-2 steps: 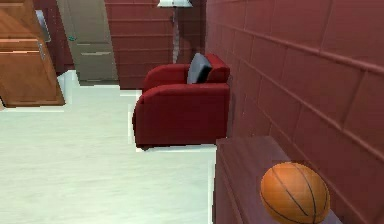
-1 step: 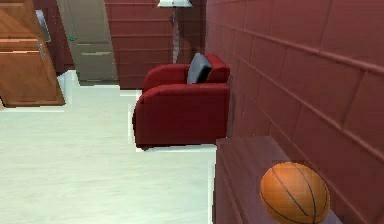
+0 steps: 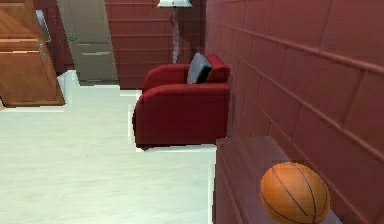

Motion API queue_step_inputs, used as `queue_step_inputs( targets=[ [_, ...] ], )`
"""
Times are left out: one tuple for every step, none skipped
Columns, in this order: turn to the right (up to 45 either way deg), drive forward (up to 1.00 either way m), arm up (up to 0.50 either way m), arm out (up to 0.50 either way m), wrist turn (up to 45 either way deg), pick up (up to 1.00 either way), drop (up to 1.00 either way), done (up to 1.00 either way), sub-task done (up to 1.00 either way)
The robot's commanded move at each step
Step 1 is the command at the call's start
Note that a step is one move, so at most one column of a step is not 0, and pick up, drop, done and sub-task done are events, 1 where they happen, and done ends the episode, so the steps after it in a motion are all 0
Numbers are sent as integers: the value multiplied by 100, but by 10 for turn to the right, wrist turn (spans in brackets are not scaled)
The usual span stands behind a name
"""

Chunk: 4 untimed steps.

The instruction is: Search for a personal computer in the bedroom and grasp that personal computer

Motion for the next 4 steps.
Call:
queue_step_inputs(
  targets=[
    [0, 0, 0, 0, 450, 0, 0, 0, 0],
    [0, 0, 0, 0, 450, 0, 0, 0, 0],
    [0, 0, 0, 0, 270, 0, 0, 0, 0],
    [0, 0, -30, 0, 0, 0, 0, 0, 0]
  ],
)
